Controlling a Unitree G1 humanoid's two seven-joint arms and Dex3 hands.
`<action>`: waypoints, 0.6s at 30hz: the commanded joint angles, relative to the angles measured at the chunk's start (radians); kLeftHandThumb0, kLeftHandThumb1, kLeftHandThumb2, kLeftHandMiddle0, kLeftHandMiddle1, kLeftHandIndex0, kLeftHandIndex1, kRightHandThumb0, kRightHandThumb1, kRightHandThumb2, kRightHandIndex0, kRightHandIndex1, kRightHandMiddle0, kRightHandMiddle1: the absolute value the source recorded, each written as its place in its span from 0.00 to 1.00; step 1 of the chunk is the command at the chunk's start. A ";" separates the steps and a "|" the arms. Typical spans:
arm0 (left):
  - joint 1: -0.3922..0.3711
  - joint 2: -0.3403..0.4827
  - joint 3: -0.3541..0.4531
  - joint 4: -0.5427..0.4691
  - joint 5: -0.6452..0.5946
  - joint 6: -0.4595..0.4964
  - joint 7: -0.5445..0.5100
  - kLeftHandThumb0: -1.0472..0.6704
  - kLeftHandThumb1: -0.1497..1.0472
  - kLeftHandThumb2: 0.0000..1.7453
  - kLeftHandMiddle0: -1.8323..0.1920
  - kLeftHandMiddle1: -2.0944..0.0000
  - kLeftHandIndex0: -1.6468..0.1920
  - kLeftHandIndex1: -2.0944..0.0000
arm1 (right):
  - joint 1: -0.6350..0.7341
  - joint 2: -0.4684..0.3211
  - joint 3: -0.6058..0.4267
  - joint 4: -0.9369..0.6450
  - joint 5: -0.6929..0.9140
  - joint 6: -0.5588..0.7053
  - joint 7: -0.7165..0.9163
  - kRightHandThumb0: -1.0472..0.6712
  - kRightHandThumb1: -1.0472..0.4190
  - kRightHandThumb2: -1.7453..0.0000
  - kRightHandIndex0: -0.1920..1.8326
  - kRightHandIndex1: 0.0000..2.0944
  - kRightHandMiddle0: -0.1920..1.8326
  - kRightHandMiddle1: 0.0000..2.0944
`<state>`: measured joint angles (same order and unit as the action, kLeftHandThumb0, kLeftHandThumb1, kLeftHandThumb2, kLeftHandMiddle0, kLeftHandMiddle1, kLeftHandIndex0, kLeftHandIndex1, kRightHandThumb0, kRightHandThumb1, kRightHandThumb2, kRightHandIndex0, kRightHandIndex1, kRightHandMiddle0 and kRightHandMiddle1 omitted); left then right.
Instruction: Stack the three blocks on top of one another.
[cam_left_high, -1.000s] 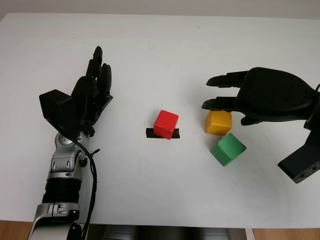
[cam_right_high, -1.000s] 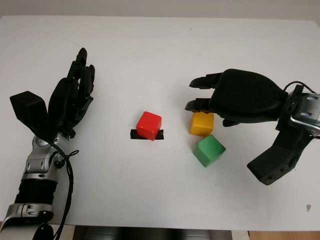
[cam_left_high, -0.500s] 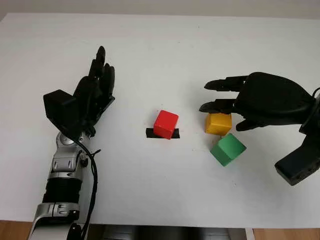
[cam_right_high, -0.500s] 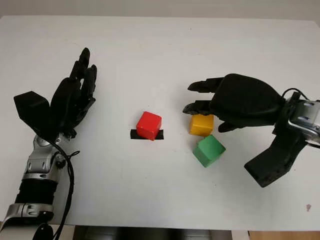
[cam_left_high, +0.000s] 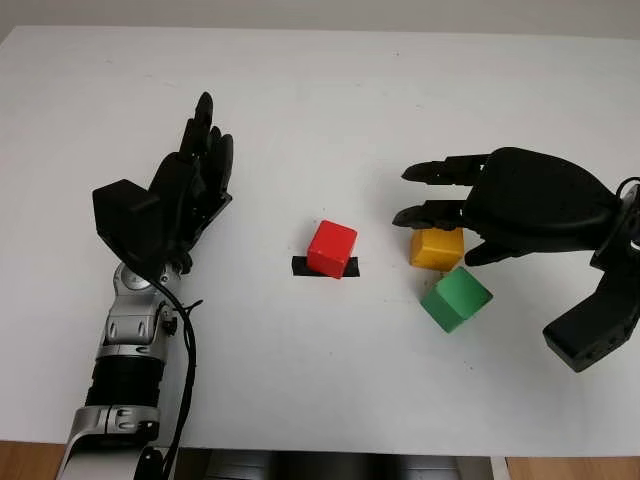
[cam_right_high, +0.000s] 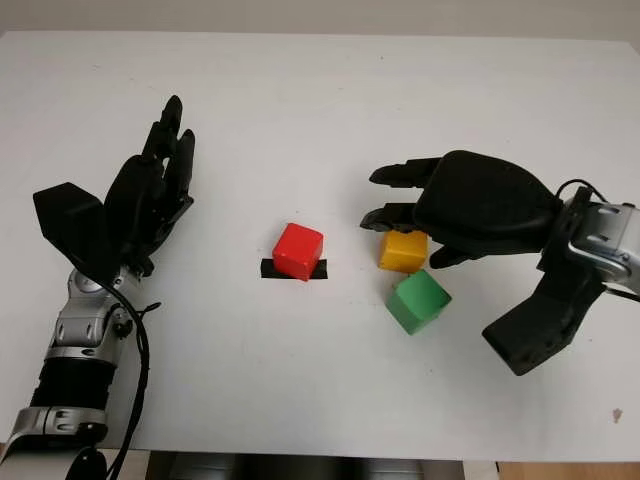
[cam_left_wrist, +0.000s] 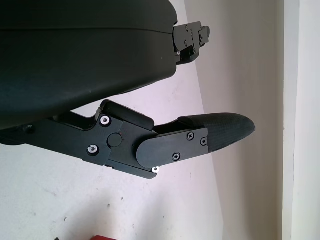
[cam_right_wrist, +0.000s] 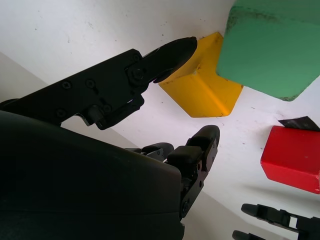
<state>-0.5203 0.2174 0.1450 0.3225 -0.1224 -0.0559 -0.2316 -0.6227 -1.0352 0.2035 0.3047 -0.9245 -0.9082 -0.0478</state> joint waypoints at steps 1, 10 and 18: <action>0.013 0.003 -0.002 -0.019 0.000 -0.010 0.001 0.17 1.00 0.35 0.97 0.97 0.98 0.97 | -0.010 0.006 0.009 0.010 -0.011 -0.009 -0.022 0.37 0.16 0.97 0.30 0.02 0.38 0.13; 0.007 -0.001 -0.003 -0.011 -0.007 -0.008 0.001 0.16 1.00 0.35 0.98 0.97 0.98 0.98 | -0.029 0.005 0.030 0.034 -0.048 -0.008 -0.071 0.36 0.12 0.97 0.30 0.02 0.44 0.26; 0.001 -0.001 -0.008 -0.016 -0.003 0.005 0.007 0.16 1.00 0.34 0.97 0.97 0.98 0.97 | -0.036 0.006 0.038 0.054 -0.074 0.000 -0.111 0.37 0.12 0.97 0.33 0.03 0.41 0.48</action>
<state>-0.5168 0.2163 0.1384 0.3226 -0.1247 -0.0542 -0.2275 -0.6506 -1.0275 0.2325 0.3539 -0.9936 -0.9126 -0.1524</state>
